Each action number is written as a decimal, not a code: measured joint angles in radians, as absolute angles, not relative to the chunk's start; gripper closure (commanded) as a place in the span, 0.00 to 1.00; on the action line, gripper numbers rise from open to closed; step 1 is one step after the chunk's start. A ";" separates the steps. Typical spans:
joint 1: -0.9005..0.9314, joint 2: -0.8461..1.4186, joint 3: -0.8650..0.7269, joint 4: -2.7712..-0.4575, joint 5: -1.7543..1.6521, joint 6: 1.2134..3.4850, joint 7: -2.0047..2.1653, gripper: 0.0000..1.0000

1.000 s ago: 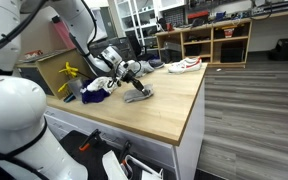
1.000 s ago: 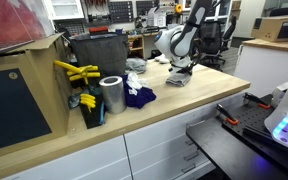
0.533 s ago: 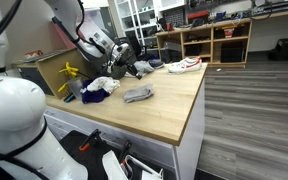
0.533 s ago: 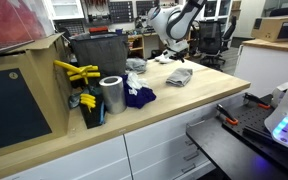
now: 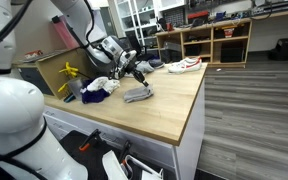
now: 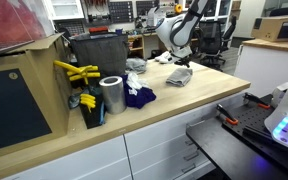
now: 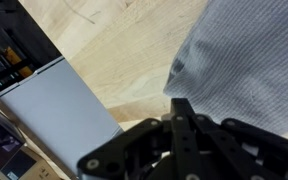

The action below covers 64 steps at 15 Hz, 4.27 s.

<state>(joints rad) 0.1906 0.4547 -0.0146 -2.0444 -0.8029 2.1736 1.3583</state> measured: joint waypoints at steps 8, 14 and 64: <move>0.187 0.558 -0.054 -1.990 -0.819 2.216 1.421 1.00; 0.191 0.604 -0.057 -1.960 -0.821 2.222 1.459 1.00; 0.176 0.173 0.053 -1.945 -0.192 2.077 0.520 0.00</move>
<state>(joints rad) 0.1763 0.1734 0.0526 -1.9445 -0.1923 2.0769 0.5203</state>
